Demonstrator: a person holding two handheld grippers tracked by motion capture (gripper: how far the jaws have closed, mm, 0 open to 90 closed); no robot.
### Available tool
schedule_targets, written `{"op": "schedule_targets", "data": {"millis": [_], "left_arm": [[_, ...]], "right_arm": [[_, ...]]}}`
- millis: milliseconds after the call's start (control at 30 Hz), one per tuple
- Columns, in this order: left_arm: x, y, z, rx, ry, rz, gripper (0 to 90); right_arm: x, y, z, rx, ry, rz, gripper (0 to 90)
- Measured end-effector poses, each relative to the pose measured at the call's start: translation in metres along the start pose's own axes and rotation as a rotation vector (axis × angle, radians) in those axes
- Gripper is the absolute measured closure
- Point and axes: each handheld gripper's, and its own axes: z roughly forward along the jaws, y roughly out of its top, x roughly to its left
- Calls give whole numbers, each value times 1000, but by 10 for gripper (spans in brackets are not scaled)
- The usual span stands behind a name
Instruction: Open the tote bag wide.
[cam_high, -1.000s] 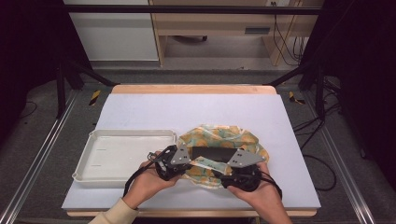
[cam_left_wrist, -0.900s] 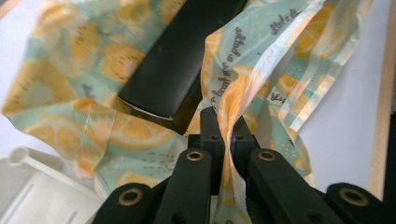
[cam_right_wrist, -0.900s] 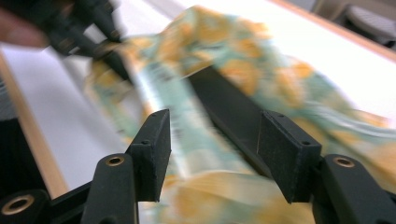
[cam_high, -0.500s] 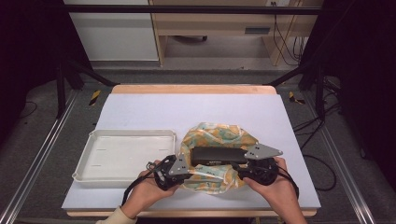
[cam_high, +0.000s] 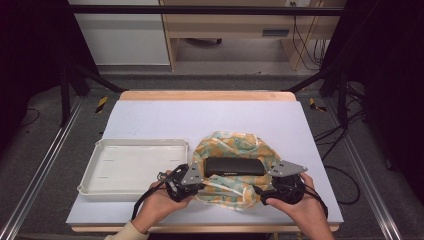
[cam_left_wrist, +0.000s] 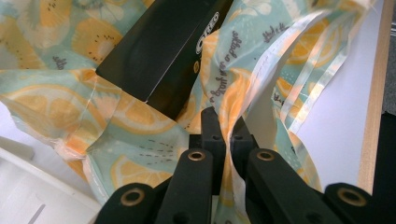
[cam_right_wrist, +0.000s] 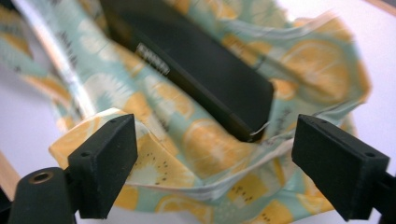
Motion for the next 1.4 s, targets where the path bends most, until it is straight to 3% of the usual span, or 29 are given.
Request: {"op": "schedule_targets", "data": {"millis": [33, 100, 200, 267, 400, 500, 600, 633, 667, 700, 733, 767, 800, 900, 967, 1000, 1133, 1267, 1400], "left_arm": [[0, 0, 0, 0, 0, 0, 898], [-1, 1, 0, -5, 6, -6, 899], [2, 1, -3, -19, 17, -28, 899], [4, 1, -5, -30, 24, -40, 899], [7, 2, -8, -46, 32, -52, 899], [8, 3, -10, -57, 39, -60, 899], [7, 3, -9, -56, 30, -58, 900], [6, 3, -9, -53, 29, -55, 899], [5, 4, -9, -54, 25, -53, 899], [5, 4, -9, -54, 25, -53, 899], [3, 4, -9, -53, 18, -50, 899], [3, 4, -9, -53, 18, -50, 899], [1, 3, -7, -45, 16, -47, 899], [-2, 0, -5, -29, 9, -39, 899], [-5, -3, -2, -17, -17, -48, 899], [-6, -6, 3, -1, 0, -23, 899], [-10, -12, 11, 47, -11, -23, 899], [-16, -13, 15, 67, -17, -11, 898], [-20, -14, 19, 79, -14, -11, 898]], "right_arm": [[0, 0, 0, 0, 0, 0, 152], [10, -3, 4, -5, 16, -59, 166], [17, -2, 3, -47, 35, -79, 177], [20, -3, 2, -70, 51, -66, 166], [22, -9, 5, -31, 36, -55, 140], [22, -19, 10, -3, 30, -46, 212], [21, -24, 13, -17, 29, -30, 403], [20, -25, 13, -26, 32, -30, 525], [19, -25, 13, -30, 35, -24, 582], [19, -25, 13, -30, 35, -24, 582], [16, -25, 12, -47, 38, -15, 735], [16, -25, 12, -47, 38, -15, 735], [13, -25, 11, -66, 41, 4, 844], [8, -28, 8, -69, 26, 27, 900], [5, -31, 5, -58, 17, 39, 900], [3, -34, 4, -45, 4, 45, 900], [-2, -45, 2, -5, -31, 67, 900], [-5, -56, 4, 14, -39, 110, 900], [-5, -60, 6, 38, -56, 120, 900]]}}
